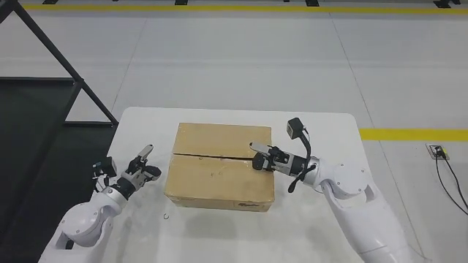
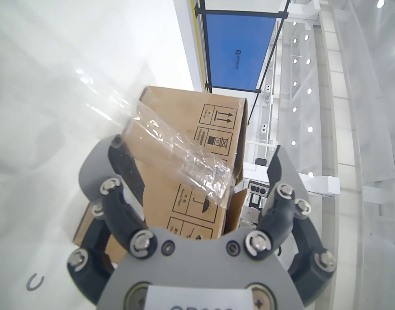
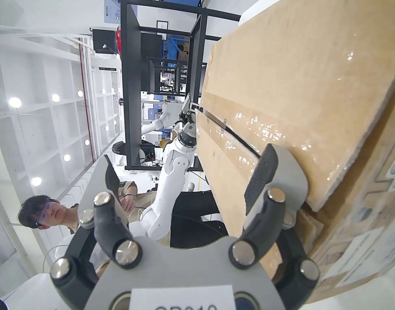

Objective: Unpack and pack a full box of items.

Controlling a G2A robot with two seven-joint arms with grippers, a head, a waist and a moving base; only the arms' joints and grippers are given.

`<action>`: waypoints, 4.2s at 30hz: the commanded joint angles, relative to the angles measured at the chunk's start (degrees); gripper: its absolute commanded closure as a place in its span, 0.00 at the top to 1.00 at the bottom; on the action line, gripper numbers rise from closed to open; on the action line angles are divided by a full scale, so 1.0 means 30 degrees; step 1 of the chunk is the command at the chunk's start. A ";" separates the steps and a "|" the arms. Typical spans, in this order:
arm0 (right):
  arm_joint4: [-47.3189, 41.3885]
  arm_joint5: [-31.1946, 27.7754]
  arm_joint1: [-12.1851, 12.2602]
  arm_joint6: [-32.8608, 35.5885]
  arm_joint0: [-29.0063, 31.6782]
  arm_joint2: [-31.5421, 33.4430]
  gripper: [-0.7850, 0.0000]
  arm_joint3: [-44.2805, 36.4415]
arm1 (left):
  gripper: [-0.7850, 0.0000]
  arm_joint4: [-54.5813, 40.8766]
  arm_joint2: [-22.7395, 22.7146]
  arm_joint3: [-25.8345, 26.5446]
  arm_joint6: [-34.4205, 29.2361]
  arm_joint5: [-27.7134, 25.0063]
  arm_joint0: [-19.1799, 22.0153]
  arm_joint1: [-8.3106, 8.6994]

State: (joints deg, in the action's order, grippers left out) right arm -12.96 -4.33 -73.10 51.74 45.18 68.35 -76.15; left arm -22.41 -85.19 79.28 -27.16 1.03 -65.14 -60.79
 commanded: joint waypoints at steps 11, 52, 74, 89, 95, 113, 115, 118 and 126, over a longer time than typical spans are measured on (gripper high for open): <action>-0.0067 0.0218 0.0019 -0.0036 -0.0327 -0.0312 1.00 0.0047 | 1.00 -0.0656 0.0654 -0.0732 0.0576 -0.0282 0.0327 -0.0287; -0.0554 0.1103 0.0226 -0.1002 -0.0600 -0.0187 1.00 0.0373 | 1.00 -0.5369 -0.3294 0.1586 0.3732 -0.2965 -0.0169 -0.0740; -0.0420 0.1948 0.0382 -0.0896 -0.0520 -0.0254 1.00 -0.0011 | 1.00 -0.5653 -0.5124 0.7519 0.4629 -0.2031 -0.1765 -0.0778; -0.0413 0.2611 0.0666 -0.1004 0.0213 0.0446 1.00 -0.0650 | 1.00 -0.4763 -0.4198 0.9998 0.5119 -0.1061 -0.1180 -0.0910; -0.0419 0.2799 0.0820 -0.1036 0.0714 0.0859 1.00 -0.1201 | 1.00 -0.4057 -0.3462 1.0722 0.5071 -0.0190 -0.0725 -0.0940; -0.0523 0.2928 0.0987 -0.1138 0.1084 0.0878 1.00 -0.1570 | 1.00 -0.1449 -0.0228 1.2619 0.5377 0.1241 0.0366 -0.1184; -0.0589 0.2892 0.0993 -0.1163 0.1075 0.0868 1.00 -0.1553 | 1.00 -0.1144 0.0214 1.2674 0.5489 0.1335 0.0514 -0.1230; -0.0636 0.2850 0.0994 -0.1154 0.1068 0.0764 1.00 -0.1472 | 1.00 -0.0564 0.0903 1.2658 0.5528 0.1495 0.0748 -0.1295; -0.0771 0.2775 0.1038 -0.1151 0.1025 0.0751 1.00 -0.1369 | 1.00 0.0555 0.2306 1.2415 0.5515 0.1900 0.1299 -0.1468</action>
State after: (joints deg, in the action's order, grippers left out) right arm -15.22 4.05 -70.01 48.25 48.24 70.55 -80.28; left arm -21.11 -78.77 116.65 -10.58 6.61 -61.44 -65.13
